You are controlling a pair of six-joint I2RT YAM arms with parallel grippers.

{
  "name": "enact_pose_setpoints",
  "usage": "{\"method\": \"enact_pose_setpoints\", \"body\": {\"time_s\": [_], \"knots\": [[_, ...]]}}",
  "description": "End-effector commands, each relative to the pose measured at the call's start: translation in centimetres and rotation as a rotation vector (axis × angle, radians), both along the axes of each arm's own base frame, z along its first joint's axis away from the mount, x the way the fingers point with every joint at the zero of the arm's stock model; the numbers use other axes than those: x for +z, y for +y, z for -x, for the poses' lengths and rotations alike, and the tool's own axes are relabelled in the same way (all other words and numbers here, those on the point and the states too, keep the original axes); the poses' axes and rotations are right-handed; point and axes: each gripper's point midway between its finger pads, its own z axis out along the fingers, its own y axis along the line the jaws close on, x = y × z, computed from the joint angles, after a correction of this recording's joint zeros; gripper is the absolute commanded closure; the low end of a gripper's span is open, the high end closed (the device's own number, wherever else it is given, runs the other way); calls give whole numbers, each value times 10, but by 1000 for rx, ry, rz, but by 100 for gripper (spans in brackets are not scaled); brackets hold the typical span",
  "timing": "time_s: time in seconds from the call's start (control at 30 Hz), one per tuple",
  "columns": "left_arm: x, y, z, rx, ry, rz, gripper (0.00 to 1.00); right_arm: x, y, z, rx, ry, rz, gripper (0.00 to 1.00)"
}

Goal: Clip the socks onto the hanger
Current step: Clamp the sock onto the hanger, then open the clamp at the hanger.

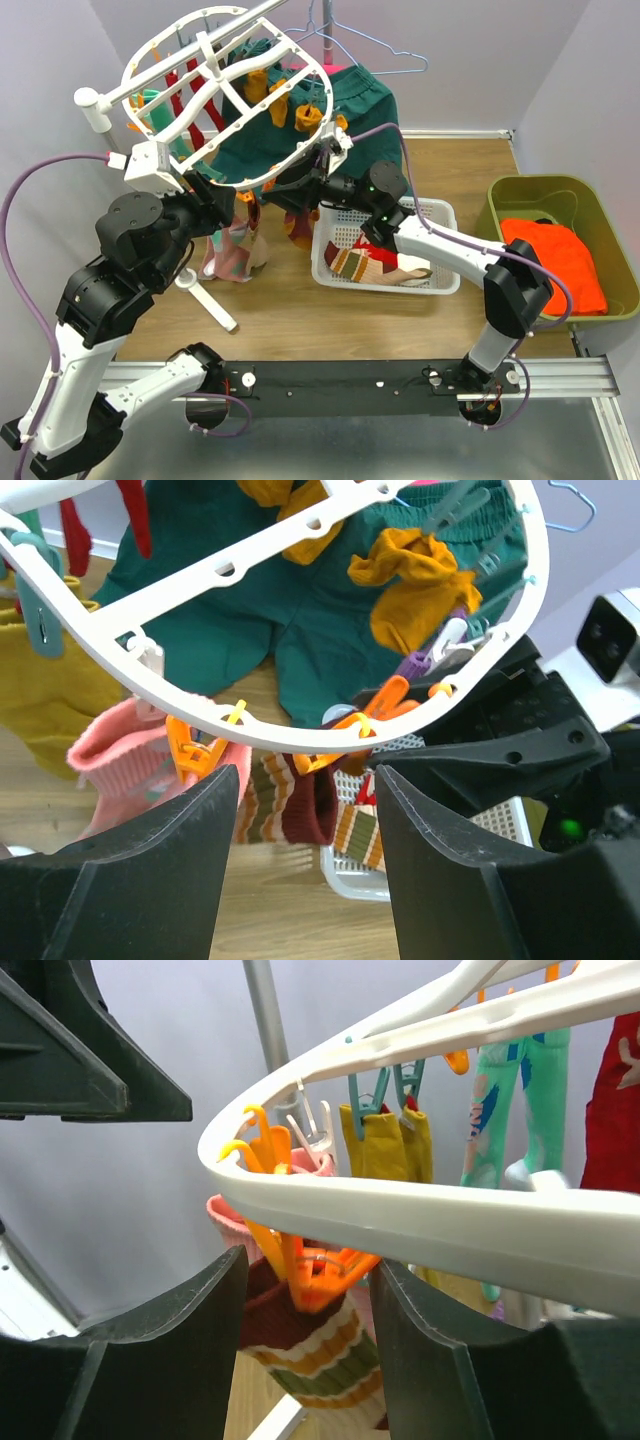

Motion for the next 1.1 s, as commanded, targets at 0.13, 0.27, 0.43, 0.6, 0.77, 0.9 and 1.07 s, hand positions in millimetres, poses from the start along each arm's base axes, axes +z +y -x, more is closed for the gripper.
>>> {"method": "enact_pose_setpoints", "body": {"time_s": [0.13,0.27,0.43,0.6,0.77,0.9,1.07], "knots": [[7,-20,5,-126,-6,-13,35,10,7,13,104,-24,-18,61],[8,-34,4,-181,-1,8,35,8,7,16,110,-20,-11,71],[10,-55,3,-268,7,44,36,6,9,17,71,-17,5,79],[11,-55,1,-255,7,50,36,7,18,21,8,-26,25,82],[-1,-39,-4,-157,41,35,36,1,27,26,-66,-9,63,83],[-9,-28,-6,-96,57,30,36,-3,37,35,-113,-13,81,83],[-26,-17,-9,-28,98,4,36,-5,44,41,-142,-20,100,83]]}}
